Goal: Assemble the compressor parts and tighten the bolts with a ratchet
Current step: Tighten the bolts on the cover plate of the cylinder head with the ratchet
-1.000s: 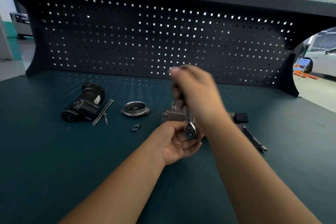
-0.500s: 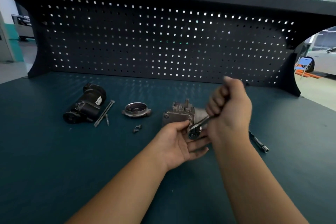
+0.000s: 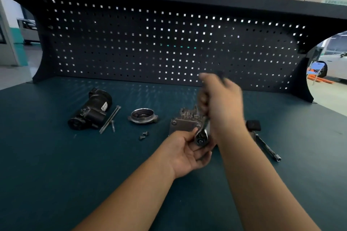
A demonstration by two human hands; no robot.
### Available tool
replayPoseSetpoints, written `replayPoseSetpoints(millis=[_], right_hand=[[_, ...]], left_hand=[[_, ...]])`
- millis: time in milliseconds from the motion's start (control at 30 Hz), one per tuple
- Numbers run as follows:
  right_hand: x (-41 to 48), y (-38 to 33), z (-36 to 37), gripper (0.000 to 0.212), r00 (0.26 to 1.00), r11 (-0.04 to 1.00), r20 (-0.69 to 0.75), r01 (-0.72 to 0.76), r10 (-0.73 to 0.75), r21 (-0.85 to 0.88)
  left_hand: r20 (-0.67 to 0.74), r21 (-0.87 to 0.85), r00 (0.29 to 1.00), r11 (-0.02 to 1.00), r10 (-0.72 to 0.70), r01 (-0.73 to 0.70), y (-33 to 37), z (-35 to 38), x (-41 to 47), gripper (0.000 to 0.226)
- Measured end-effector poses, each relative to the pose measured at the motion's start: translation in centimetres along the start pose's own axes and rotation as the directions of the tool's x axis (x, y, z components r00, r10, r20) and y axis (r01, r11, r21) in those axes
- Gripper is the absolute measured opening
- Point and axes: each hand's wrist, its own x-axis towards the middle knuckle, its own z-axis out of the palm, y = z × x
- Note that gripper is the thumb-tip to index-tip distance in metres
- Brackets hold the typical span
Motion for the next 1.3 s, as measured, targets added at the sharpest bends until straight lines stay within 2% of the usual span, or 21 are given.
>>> replayPoseSetpoints(millis=[67,133,200,267,333,400,433,467,533,633,700,767,833,933,1000,1067,1100,1167,1200,1267,1300], right_hand=[[-0.3,0.1,2.3,0.037,0.967,0.916,0.245,0.162,-0.072,-0.368],[-0.7,0.8,4.2,0.046,0.915,0.769,0.401,0.285,-0.04,-0.572],[-0.9,1.5,5.2,0.048,0.879,0.682,0.478,0.345,0.008,-0.645],[-0.8,1.7,4.9,0.048,0.892,0.709,0.449,0.348,-0.049,-0.613],[-0.6,1.4,3.5,0.046,0.955,0.857,0.253,0.256,-0.153,-0.447],[-0.4,1.1,1.4,0.042,0.993,0.992,-0.041,0.106,-0.109,-0.075],[-0.4,1.0,0.2,0.039,0.986,0.988,-0.163,0.047,-0.022,0.148],[-0.5,0.9,-1.0,0.036,0.965,0.941,-0.254,0.018,0.073,0.337],[-0.7,1.2,-2.8,0.034,0.9,0.824,-0.356,-0.005,0.251,0.567],[-0.8,1.6,-4.2,0.036,0.825,0.709,-0.388,-0.022,0.411,0.705],[-0.7,1.7,-4.3,0.036,0.825,0.703,-0.381,-0.026,0.416,0.711],[-0.4,1.5,-3.8,0.035,0.869,0.766,-0.358,-0.037,0.342,0.642],[0.0,1.2,-2.9,0.034,0.935,0.867,-0.282,-0.049,0.214,0.496],[0.4,0.8,-0.4,0.034,1.0,0.993,0.027,0.004,-0.007,0.114],[0.1,0.9,1.8,0.039,0.956,0.956,0.279,0.165,-0.094,-0.243],[-0.5,1.8,3.8,0.045,0.882,0.809,0.466,0.324,-0.07,-0.491],[-0.8,2.2,4.5,0.046,0.851,0.741,0.523,0.377,-0.041,-0.555],[-1.2,2.8,4.9,0.046,0.833,0.685,0.552,0.424,-0.037,-0.593],[-1.2,2.7,4.7,0.046,0.852,0.711,0.519,0.41,-0.075,-0.571],[-0.9,2.1,3.4,0.047,0.922,0.837,0.346,0.321,-0.171,-0.442],[-0.8,1.7,2.5,0.045,0.959,0.915,0.216,0.247,-0.184,-0.318]], left_hand=[[-0.009,0.032,1.0,0.999,0.001,-0.001,0.0,-0.1,0.2,0.018],[-0.011,0.021,1.0,1.0,0.001,-0.001,0.1,-0.2,0.3,0.014],[-0.001,-0.06,1.0,0.998,0.002,-0.002,0.1,-0.4,0.3,0.029],[0.026,-0.076,1.0,0.997,0.012,-0.01,0.1,-0.5,0.3,0.04],[0.027,-0.017,1.0,1.0,0.003,-0.002,0.1,-0.3,0.2,0.033],[0.029,-0.013,0.999,1.0,-0.015,0.016,0.1,-0.2,0.2,0.033],[0.035,-0.028,0.999,0.999,-0.017,0.018,0.0,-0.2,0.2,0.031],[0.049,-0.038,0.999,0.999,-0.014,0.016,-0.1,-0.1,0.0,0.026],[0.07,-0.034,0.997,0.999,-0.013,0.015,-0.3,0.1,-0.1,0.025],[0.091,-0.018,0.996,1.0,-0.02,0.022,-0.4,0.2,-0.1,0.028],[0.09,-0.015,0.996,1.0,-0.026,0.027,-0.3,0.2,-0.1,0.026],[0.07,-0.019,0.997,0.999,-0.034,0.035,-0.3,0.2,-0.2,0.025],[0.052,-0.031,0.998,0.998,-0.044,0.046,-0.1,0.2,-0.1,0.027],[0.034,-0.009,0.999,0.999,-0.043,0.043,0.0,0.0,0.3,0.035],[0.033,0.022,0.999,0.999,-0.028,0.027,0.0,-0.2,0.3,0.038],[0.047,0.03,0.999,1.0,-0.001,-0.001,0.0,-0.4,0.1,0.038],[0.054,0.008,0.999,1.0,0.007,-0.008,0.1,-0.6,0.0,0.043],[0.064,-0.027,0.998,1.0,0.008,-0.006,0.2,-0.8,-0.1,0.051],[0.071,-0.019,0.997,1.0,0.007,-0.006,0.2,-0.7,-0.1,0.051],[0.057,0.044,0.998,0.999,-0.001,-0.001,0.3,-0.4,-0.2,0.04],[0.053,0.071,0.999,0.997,-0.013,0.009,0.3,-0.2,-0.3,0.032]])
